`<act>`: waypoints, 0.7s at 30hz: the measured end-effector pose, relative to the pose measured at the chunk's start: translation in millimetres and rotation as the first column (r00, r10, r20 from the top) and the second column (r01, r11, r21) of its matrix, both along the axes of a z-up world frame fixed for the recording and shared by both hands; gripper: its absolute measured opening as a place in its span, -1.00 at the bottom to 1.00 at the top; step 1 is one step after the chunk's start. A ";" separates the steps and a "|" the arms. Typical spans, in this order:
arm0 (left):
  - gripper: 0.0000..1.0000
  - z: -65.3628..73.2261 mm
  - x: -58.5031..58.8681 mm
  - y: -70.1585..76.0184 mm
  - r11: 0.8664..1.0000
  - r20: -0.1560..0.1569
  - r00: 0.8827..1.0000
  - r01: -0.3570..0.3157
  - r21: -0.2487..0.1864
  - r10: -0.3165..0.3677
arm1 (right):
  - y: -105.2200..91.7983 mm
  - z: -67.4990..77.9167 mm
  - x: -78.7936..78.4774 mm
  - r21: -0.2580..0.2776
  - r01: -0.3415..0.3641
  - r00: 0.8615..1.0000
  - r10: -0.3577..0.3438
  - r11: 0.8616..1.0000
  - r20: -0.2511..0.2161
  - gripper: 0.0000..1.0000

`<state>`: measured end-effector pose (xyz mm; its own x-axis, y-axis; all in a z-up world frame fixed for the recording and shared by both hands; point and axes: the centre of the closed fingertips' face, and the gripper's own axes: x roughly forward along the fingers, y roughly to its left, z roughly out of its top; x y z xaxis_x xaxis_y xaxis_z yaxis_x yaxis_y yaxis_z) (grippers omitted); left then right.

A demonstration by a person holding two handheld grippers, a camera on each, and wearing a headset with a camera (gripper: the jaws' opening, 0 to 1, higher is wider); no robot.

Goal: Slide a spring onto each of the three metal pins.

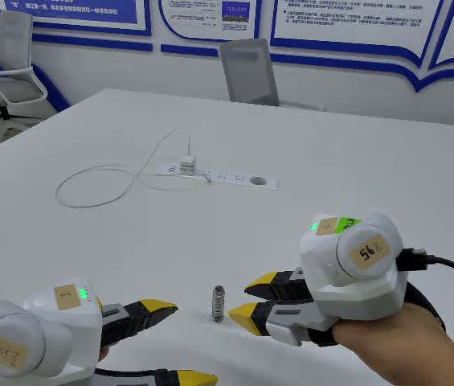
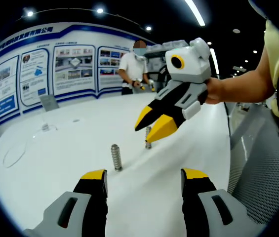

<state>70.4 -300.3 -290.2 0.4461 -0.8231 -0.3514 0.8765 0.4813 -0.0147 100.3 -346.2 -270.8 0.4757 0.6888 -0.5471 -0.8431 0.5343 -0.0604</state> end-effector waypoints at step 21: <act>0.31 5.2 0.8 -4.6 1.000 0.007 1.000 0.007 0.010 -0.007 | -52.1 2.1 -33.4 0.016 0.046 0.999 -0.046 0.999 -0.002 -0.51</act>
